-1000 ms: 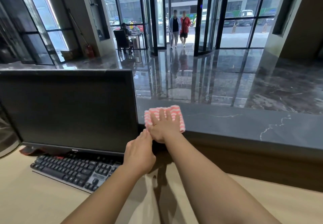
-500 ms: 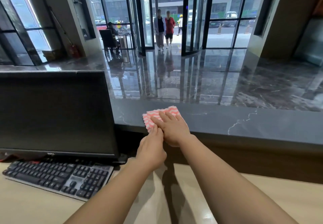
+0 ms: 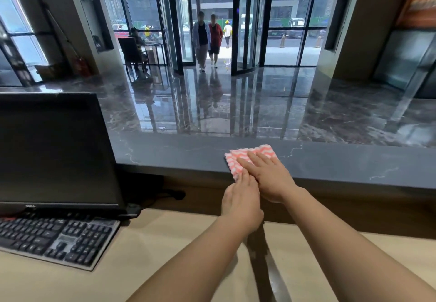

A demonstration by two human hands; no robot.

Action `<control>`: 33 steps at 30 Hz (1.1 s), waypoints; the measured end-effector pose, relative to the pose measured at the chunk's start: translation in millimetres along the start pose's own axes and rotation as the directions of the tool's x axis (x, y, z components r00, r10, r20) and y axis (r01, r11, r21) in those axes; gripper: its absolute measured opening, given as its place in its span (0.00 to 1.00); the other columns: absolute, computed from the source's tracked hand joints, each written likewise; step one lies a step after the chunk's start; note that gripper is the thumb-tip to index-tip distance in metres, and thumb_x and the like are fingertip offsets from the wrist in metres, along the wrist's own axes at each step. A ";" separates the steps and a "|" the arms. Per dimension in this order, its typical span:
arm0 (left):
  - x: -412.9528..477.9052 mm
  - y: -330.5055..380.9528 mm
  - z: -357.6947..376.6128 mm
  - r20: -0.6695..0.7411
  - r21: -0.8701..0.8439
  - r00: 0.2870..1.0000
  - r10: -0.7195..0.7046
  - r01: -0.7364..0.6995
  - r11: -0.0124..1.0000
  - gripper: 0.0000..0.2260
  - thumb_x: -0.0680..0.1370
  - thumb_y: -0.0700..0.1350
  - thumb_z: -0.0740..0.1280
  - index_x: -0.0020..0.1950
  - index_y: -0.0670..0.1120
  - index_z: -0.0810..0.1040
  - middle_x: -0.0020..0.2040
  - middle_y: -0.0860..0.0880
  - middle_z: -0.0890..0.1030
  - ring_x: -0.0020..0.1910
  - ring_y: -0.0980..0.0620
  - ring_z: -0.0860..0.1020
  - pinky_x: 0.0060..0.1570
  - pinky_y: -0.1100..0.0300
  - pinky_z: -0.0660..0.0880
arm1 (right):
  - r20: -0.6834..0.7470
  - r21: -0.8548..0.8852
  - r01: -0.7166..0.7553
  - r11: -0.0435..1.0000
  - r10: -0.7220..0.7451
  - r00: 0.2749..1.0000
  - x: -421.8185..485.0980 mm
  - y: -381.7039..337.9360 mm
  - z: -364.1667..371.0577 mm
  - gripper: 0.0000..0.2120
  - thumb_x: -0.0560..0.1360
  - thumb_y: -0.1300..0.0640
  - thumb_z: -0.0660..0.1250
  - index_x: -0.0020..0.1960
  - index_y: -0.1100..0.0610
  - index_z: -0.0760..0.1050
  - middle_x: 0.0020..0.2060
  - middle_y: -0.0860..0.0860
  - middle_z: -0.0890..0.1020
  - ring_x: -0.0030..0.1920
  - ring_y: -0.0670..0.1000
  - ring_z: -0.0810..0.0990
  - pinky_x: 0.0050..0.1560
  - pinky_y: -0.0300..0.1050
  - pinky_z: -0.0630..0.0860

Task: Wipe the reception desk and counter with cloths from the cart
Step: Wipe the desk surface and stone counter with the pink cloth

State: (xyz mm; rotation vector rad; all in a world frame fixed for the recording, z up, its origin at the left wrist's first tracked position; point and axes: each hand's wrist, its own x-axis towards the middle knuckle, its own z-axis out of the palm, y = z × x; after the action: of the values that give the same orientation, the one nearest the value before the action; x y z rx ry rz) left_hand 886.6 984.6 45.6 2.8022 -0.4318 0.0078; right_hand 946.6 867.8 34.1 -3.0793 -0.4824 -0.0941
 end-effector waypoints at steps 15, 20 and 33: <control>-14.1 -106.4 -25.4 -0.131 0.128 0.989 -0.072 0.089 0.988 0.28 0.74 0.40 0.65 0.74 0.48 0.64 0.74 0.51 0.63 0.73 0.52 0.63 0.74 0.55 0.56 | 0.050 0.023 0.075 0.997 -0.076 0.996 63.9 -103.1 2.3 0.30 0.83 0.50 0.56 0.79 0.40 0.43 0.80 0.50 0.44 0.79 0.56 0.41 0.75 0.60 0.41; -19.5 -171.3 -45.4 -0.158 0.122 0.979 -0.133 0.153 0.981 0.25 0.74 0.39 0.64 0.71 0.47 0.67 0.72 0.50 0.67 0.69 0.51 0.68 0.71 0.55 0.61 | 0.071 0.027 0.136 0.990 -0.138 0.988 105.5 -166.9 4.5 0.31 0.82 0.51 0.56 0.79 0.41 0.43 0.79 0.51 0.43 0.79 0.57 0.40 0.75 0.61 0.40; -9.9 -229.8 -66.9 -0.319 0.191 0.938 -0.138 0.206 0.960 0.14 0.75 0.42 0.61 0.60 0.47 0.73 0.58 0.51 0.74 0.60 0.50 0.71 0.61 0.57 0.65 | 0.130 0.063 0.200 0.978 -0.207 0.970 150.5 -213.0 3.2 0.31 0.81 0.44 0.54 0.79 0.44 0.43 0.80 0.50 0.43 0.79 0.54 0.41 0.76 0.59 0.39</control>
State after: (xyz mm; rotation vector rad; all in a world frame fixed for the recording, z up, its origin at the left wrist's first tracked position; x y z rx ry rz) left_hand 947.6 1216.2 40.6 2.9750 -0.1131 0.4697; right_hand 1024.7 1116.5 43.3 -2.9904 -0.7940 0.1239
